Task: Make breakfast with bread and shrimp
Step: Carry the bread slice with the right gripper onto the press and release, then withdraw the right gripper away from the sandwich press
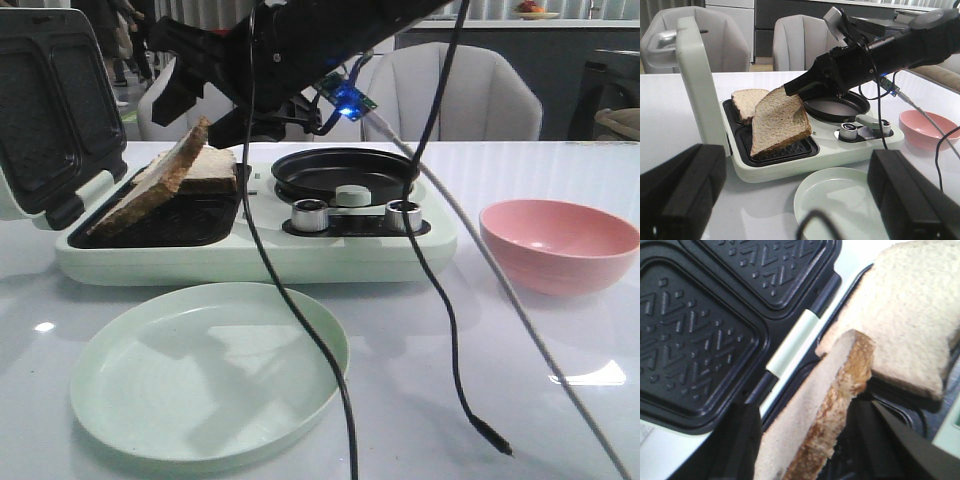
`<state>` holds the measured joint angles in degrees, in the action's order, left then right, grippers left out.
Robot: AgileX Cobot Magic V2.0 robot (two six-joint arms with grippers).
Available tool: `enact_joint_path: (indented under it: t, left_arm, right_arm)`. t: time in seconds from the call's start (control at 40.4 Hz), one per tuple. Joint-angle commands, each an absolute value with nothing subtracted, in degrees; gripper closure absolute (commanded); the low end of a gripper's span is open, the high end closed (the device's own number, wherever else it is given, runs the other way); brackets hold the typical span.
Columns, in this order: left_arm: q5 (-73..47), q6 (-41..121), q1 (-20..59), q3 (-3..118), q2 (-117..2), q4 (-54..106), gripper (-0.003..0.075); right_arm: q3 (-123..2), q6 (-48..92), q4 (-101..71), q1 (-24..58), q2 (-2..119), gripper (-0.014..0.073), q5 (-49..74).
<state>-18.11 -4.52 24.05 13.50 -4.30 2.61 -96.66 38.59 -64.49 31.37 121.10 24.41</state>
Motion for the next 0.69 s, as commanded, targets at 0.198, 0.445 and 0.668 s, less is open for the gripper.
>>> enact_joint_path:
  t: [0.198, 0.445, 0.668]
  left_arm:
    - [-13.2, -5.13, 24.56, 15.17, -4.98, 2.56, 0.0093]
    - [-13.2, -5.13, 24.56, 15.17, -4.98, 2.56, 0.0093]
    - [-13.2, -5.13, 24.56, 15.17, -4.98, 2.56, 0.0093]
  right_arm:
    - [-101.42, 18.56, -36.04, 31.28, 115.9, 0.0134, 30.17]
    - [-104.81, 5.75, -17.82, 30.67, 113.09, 0.0134, 34.44]
    - [-104.75, -0.72, -9.52, 27.3, 108.11, 0.0134, 39.54]
